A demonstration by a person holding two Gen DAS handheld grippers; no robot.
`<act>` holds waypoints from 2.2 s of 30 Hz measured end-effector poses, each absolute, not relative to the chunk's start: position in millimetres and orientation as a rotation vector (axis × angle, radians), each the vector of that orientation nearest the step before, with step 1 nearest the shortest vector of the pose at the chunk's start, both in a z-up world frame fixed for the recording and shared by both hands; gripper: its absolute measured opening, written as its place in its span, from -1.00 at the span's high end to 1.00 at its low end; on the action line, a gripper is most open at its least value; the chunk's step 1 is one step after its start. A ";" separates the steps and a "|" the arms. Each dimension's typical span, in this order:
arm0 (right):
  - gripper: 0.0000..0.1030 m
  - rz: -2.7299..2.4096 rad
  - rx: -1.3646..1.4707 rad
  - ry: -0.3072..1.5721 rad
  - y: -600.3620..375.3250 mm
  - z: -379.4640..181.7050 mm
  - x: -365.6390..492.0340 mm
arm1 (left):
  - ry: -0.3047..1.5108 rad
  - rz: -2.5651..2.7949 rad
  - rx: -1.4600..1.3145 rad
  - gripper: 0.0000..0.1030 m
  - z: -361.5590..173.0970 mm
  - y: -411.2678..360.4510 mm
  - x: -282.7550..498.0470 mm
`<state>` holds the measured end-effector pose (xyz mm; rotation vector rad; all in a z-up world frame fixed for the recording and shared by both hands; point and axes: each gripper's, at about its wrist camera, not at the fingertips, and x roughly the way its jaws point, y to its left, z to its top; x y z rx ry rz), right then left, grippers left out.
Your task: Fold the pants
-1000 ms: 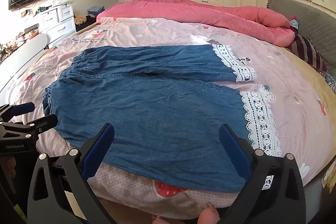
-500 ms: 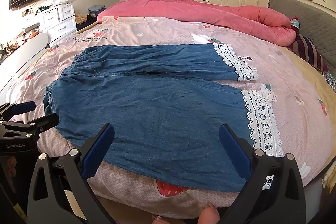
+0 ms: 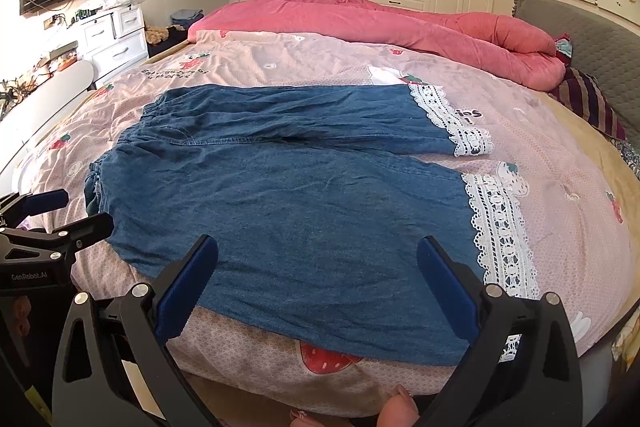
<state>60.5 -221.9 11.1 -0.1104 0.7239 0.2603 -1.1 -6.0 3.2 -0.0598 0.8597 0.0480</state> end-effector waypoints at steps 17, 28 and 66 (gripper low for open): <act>-0.92 0.263 -0.112 0.723 -220.0 11.5 59.7 | 0.856 0.043 -0.070 -0.82 5.4 -5.1 -2.1; -0.92 0.264 -0.117 0.726 -218.8 11.2 59.6 | 0.856 0.041 -0.068 -0.82 5.1 -5.8 -2.1; -0.92 0.586 -0.342 0.840 -136.8 12.7 249.8 | 0.880 0.084 -0.051 -0.82 9.2 101.4 153.7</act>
